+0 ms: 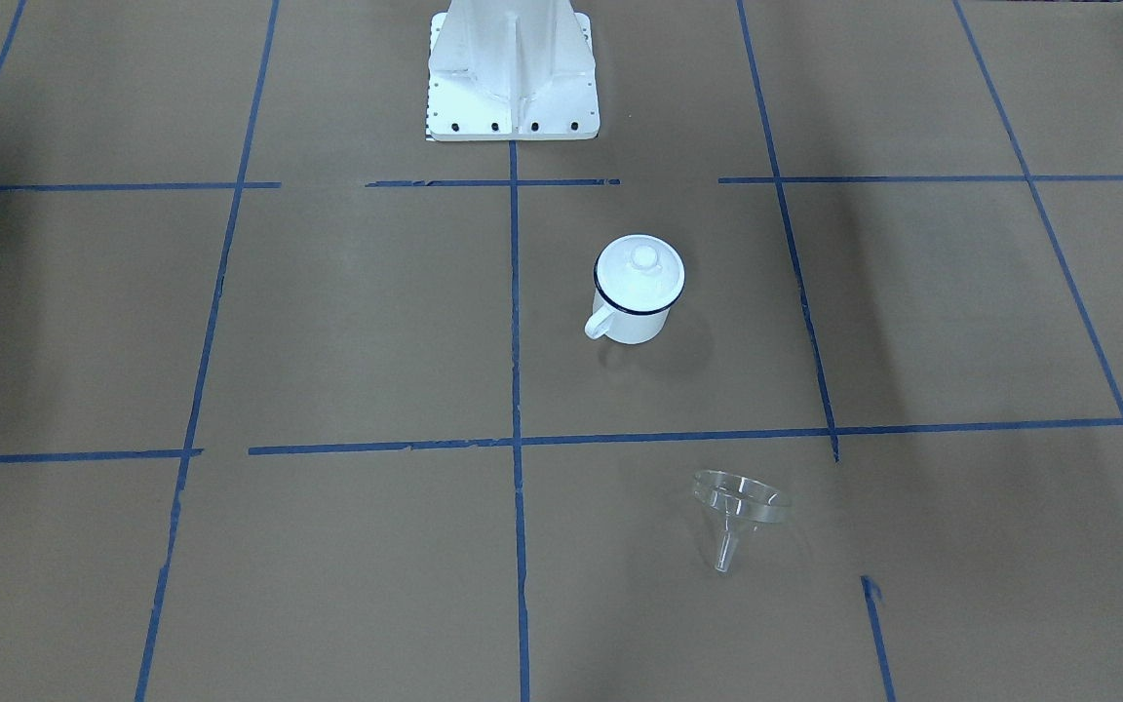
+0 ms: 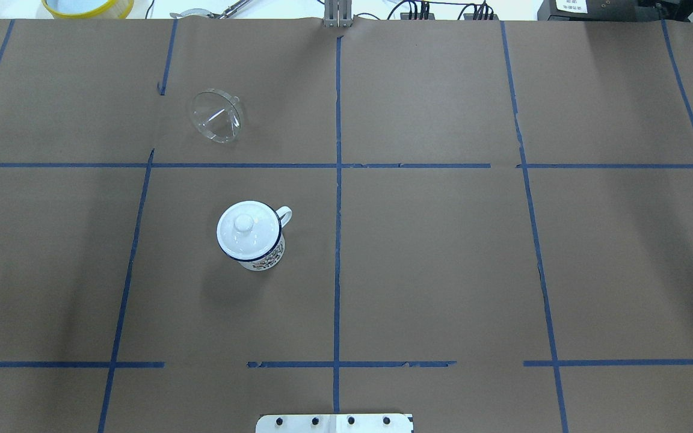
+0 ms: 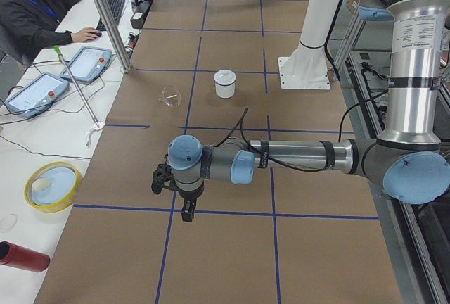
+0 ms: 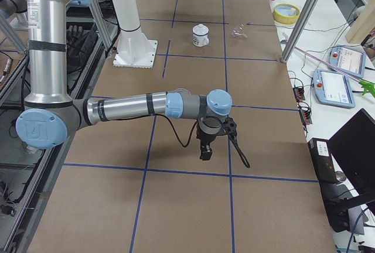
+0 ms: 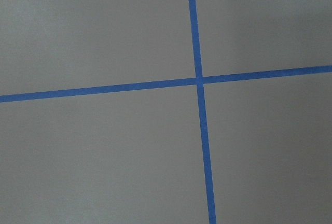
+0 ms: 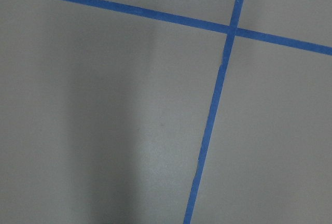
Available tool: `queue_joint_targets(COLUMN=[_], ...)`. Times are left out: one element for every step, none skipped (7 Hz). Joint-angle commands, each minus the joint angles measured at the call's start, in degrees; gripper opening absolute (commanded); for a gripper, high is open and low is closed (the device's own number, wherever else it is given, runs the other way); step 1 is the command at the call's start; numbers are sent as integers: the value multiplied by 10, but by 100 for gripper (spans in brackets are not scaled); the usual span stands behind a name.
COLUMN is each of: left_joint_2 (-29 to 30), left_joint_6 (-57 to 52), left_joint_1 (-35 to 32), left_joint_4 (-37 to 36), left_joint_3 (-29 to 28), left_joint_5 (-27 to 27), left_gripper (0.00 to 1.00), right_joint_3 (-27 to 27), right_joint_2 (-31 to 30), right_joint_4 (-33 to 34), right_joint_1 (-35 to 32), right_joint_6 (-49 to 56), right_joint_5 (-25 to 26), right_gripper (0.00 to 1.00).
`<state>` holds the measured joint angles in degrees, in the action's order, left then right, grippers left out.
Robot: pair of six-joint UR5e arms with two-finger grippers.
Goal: Place funnel on cup
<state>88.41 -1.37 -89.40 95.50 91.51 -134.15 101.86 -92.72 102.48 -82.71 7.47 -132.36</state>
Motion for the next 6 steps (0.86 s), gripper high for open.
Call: queue_joint_targets(left_joint_2=[3, 8, 11, 29, 51, 88], left_joint_6=[0, 0, 2, 2, 37, 101], left_joint_1=[0, 1, 2, 3, 3, 4], left_joint_4=[1, 1, 1, 0, -5, -28], left_joint_3=[3, 0, 8, 9, 10, 26], left_joint_5=[3, 0, 1, 1, 2, 4], left_gripper=[100, 100, 100, 100, 100, 100], right_joint_3=[0, 0, 0, 0, 0, 0], right_joint_2=[0, 0, 0, 0, 0, 0], right_joint_4=[0, 0, 0, 0, 0, 0], right_joint_1=[0, 0, 0, 0, 0, 0], right_joint_6=[0, 0, 0, 0, 0, 0], right_joint_5=[0, 0, 0, 0, 0, 0], right_gripper=[100, 100, 100, 100, 100, 100])
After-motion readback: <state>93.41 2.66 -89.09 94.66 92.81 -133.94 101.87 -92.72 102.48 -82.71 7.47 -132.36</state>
